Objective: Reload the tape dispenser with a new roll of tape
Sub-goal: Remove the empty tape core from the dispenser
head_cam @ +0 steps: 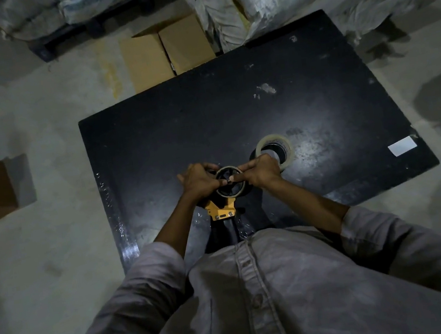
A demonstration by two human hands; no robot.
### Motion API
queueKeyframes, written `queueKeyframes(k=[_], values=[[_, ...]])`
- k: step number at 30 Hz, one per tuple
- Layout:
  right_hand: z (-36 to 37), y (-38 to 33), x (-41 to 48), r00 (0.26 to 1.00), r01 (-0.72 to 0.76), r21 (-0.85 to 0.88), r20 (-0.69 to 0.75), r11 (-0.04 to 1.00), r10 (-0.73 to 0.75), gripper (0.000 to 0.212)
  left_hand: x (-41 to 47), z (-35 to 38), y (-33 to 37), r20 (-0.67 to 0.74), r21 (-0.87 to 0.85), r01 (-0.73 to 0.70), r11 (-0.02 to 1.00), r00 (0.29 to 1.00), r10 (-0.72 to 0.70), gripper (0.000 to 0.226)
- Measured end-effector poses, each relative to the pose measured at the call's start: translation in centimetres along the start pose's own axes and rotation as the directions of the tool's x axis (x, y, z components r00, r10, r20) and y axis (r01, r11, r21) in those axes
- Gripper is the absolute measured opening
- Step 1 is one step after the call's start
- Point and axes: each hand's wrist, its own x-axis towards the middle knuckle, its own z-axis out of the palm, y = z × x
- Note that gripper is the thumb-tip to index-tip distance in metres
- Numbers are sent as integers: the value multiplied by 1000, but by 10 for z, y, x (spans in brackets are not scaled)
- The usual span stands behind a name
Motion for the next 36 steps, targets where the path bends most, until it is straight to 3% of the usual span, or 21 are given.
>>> queueKeyframes(k=[4, 10, 17, 22, 26, 30, 36], values=[[-1, 2, 1, 999, -21, 25, 28, 999, 20, 37, -17, -5, 18, -49, -2, 17, 1000, 999, -17, 56], [1, 1, -2, 996, -39, 91, 87, 995, 31, 41, -49, -12, 53, -120, 134, 73, 988, 991, -56, 46], [2, 8, -1, 976, -142, 270, 199, 952, 89, 35, -49, -18, 54, -50, 22, 119, 993, 992, -118, 59], [5, 11, 1, 983, -142, 260, 149, 955, 105, 57, -46, -16, 54, -65, 102, 138, 985, 989, -132, 57], [4, 9, -1, 987, -123, 240, 132, 963, 93, 52, -57, -16, 66, -82, 133, 171, 976, 983, -161, 51], [5, 8, 0, 988, -114, 217, 131, 969, 86, 50, -59, -20, 68, -36, 87, 169, 982, 985, -167, 62], [8, 4, 2, 994, -84, 157, 88, 984, 71, 55, -18, -13, 19, 49, 7, 134, 991, 990, -134, 72]])
